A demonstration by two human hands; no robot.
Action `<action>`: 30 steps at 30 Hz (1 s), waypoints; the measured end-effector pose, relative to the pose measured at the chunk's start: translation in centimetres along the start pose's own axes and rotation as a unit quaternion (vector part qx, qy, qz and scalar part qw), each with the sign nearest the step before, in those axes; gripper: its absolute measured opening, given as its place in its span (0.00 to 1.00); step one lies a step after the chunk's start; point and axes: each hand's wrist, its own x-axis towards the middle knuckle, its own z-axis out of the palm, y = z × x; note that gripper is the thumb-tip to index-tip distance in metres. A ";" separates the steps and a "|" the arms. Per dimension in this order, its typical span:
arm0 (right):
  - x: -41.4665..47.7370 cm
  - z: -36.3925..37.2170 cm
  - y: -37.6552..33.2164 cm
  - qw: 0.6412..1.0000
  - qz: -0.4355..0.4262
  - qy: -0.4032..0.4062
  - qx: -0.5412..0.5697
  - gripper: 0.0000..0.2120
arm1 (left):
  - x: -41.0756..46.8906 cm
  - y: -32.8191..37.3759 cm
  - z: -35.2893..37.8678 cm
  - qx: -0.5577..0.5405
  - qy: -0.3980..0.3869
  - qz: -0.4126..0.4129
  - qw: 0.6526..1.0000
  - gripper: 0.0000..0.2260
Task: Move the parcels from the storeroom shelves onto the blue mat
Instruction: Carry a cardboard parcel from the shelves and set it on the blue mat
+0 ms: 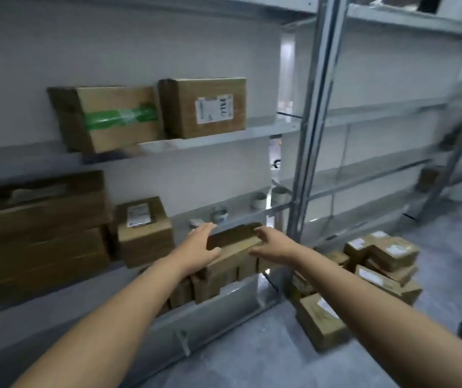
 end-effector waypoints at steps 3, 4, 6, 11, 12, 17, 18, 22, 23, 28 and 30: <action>-2.1 -3.2 7.7 0.998 0.060 0.024 0.017 0.31 | 4.2 4.6 5.8 -0.026 -0.040 0.040 0.998 0.29; -2.8 -4.0 9.9 0.996 0.082 0.032 0.023 0.30 | 5.3 5.9 7.6 -0.029 -0.057 0.050 0.997 0.29; -3.8 -5.5 14.0 0.991 0.125 0.043 0.027 0.34 | 7.7 8.0 10.9 -0.023 -0.087 0.071 0.993 0.29; -4.6 -9.0 22.3 0.973 0.207 0.086 0.061 0.37 | 14.5 12.6 16.9 0.002 -0.137 0.117 0.984 0.30; -4.4 -9.6 23.7 0.969 0.222 0.091 0.066 0.37 | 16.0 13.5 18.0 0.007 -0.142 0.128 0.982 0.30; -1.1 -13.8 30.0 0.946 0.280 0.133 0.090 0.33 | 25.0 17.7 22.9 -0.010 -0.177 0.159 0.971 0.31; -0.2 -14.9 31.2 0.941 0.294 0.141 0.087 0.32 | 26.9 18.5 23.9 -0.016 -0.178 0.161 0.971 0.31; 3.6 -19.3 36.0 0.924 0.331 0.171 0.087 0.27 | 34.3 22.1 27.3 -0.050 -0.203 0.174 0.962 0.29; 4.4 -20.2 37.1 0.919 0.341 0.178 0.084 0.27 | 35.9 22.9 28.2 -0.055 -0.209 0.178 0.960 0.28; 7.6 -24.6 42.5 0.898 0.376 0.209 0.093 0.27 | 43.5 26.8 32.4 -0.047 -0.228 0.188 0.954 0.27; 8.5 -26.2 45.1 0.895 0.380 0.213 0.098 0.27 | 46.2 28.6 34.5 -0.037 -0.251 0.179 0.950 0.29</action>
